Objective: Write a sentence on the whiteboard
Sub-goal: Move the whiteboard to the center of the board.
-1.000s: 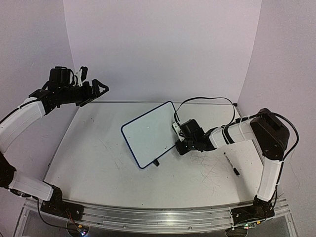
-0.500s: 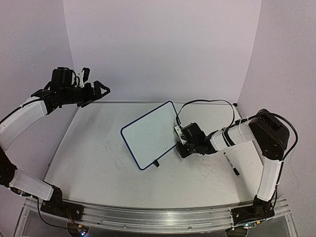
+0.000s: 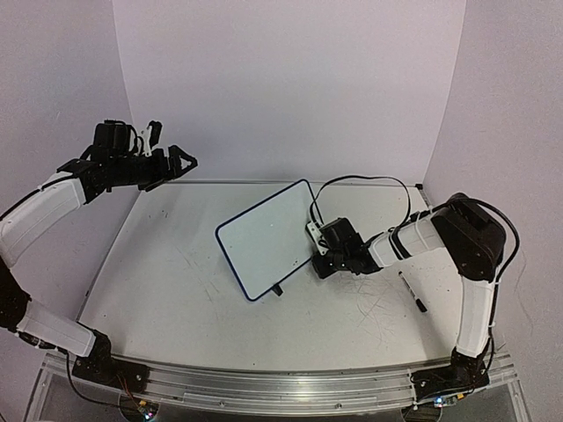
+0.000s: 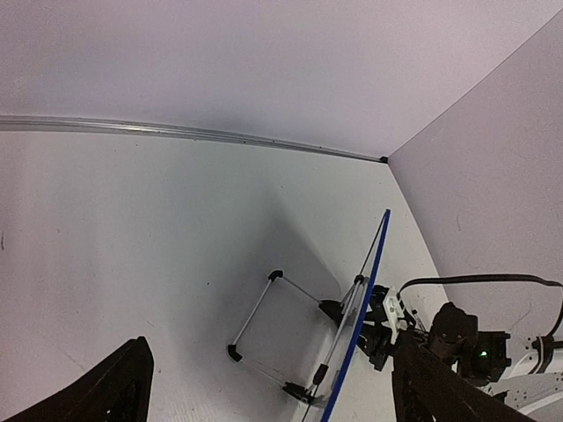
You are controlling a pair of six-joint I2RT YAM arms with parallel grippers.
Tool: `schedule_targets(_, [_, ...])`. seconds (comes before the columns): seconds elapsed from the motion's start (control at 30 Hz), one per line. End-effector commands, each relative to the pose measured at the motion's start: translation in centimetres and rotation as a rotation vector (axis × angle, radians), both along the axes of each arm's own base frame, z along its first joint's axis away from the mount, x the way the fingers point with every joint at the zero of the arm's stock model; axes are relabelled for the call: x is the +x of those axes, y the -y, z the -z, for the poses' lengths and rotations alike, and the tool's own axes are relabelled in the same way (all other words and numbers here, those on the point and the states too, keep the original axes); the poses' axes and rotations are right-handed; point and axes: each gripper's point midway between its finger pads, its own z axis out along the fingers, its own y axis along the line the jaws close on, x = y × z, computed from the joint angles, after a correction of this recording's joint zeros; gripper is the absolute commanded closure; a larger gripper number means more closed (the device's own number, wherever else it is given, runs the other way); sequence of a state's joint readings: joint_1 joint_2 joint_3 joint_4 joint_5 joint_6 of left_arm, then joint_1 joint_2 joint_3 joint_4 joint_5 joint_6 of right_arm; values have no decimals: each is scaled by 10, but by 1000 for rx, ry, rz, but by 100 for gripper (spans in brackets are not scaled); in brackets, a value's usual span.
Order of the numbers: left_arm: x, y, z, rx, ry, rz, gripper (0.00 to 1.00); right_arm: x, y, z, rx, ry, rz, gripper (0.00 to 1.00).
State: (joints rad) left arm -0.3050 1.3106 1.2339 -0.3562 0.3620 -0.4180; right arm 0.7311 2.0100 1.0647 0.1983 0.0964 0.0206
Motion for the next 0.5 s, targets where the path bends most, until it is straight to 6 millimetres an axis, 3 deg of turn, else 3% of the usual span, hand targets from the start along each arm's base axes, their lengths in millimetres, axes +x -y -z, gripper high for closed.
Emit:
schedule_targets(0.0, [9,0,-13,5,59,-19,4,2,-10,-20,85,56,18,94])
schedule_targets(0.1, [13,-2,-18,7,74,-34,4,-8,-13,-17,73,59,32,99])
schedule_targets(0.3, [19,-3,-22,-1,77,-61,4,-38,-7,-15,62,64,85,100])
schedule_targets(0.47, [21,-1,-13,-1,59,-56,4,-63,12,-8,30,43,118,100])
